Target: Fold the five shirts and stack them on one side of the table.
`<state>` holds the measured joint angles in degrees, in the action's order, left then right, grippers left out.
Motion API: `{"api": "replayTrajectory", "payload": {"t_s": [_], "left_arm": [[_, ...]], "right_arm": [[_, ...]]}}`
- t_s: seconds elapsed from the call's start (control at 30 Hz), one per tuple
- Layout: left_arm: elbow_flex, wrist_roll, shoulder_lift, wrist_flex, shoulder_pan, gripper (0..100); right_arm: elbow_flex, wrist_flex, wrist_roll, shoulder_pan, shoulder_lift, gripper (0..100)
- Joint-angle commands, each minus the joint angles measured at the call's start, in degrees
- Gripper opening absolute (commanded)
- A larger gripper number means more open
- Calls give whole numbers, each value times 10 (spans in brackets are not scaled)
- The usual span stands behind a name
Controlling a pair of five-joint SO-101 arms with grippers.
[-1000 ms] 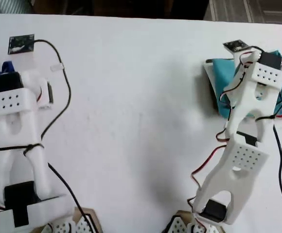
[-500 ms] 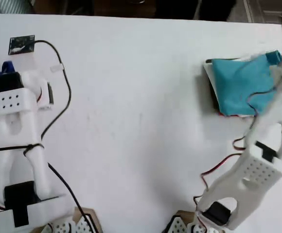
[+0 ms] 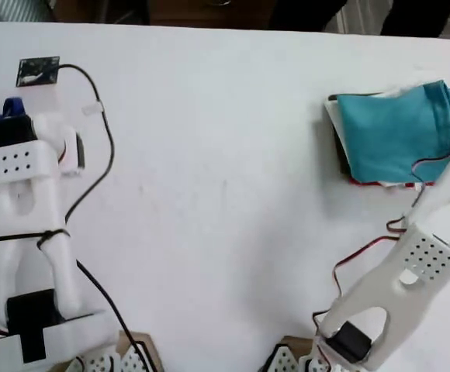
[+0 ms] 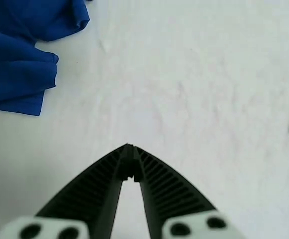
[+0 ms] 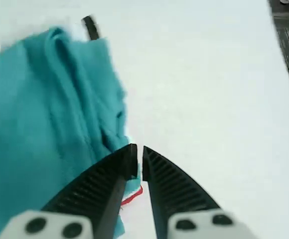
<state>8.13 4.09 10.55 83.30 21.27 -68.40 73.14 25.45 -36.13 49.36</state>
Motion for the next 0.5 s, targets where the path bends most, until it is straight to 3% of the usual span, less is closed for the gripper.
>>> {"api": "replayTrajectory", "payload": {"t_s": [0.0, 0.17, 0.33, 0.47], "left_arm": [[-36, 11, 32, 32, -1, 27], [-45, 15, 111, 71, -10, 27], [33, 76, 266, 38, -11, 27], [182, 91, 376, -29, -11, 27]], "right_arm": [[-106, 81, -112, -23, -57, 30], [-192, 287, -45, 15, -102, 26], [-142, 285, -43, 13, -175, 19], [26, 285, -31, 17, -295, 20]]}}
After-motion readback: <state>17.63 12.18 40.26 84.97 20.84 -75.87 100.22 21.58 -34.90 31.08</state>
